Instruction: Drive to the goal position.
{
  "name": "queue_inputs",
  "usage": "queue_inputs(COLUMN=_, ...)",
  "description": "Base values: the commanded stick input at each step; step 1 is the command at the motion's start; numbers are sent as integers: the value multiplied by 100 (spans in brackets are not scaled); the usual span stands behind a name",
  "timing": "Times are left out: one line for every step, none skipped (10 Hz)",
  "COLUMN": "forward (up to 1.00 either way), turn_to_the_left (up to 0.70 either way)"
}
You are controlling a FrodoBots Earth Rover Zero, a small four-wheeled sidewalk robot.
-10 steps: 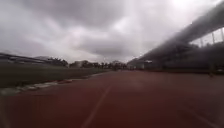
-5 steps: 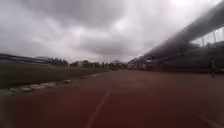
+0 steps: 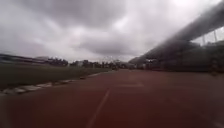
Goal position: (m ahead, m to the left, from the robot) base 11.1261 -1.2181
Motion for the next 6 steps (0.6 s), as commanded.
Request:
queue_inputs(forward=50, turn_to_the_left=2)
queue_inputs(forward=50, turn_to_the_left=2)
queue_inputs(forward=50, turn_to_the_left=2)
queue_inputs(forward=50, turn_to_the_left=2)
queue_inputs(forward=50, turn_to_the_left=2)
queue_inputs(forward=50, turn_to_the_left=2)
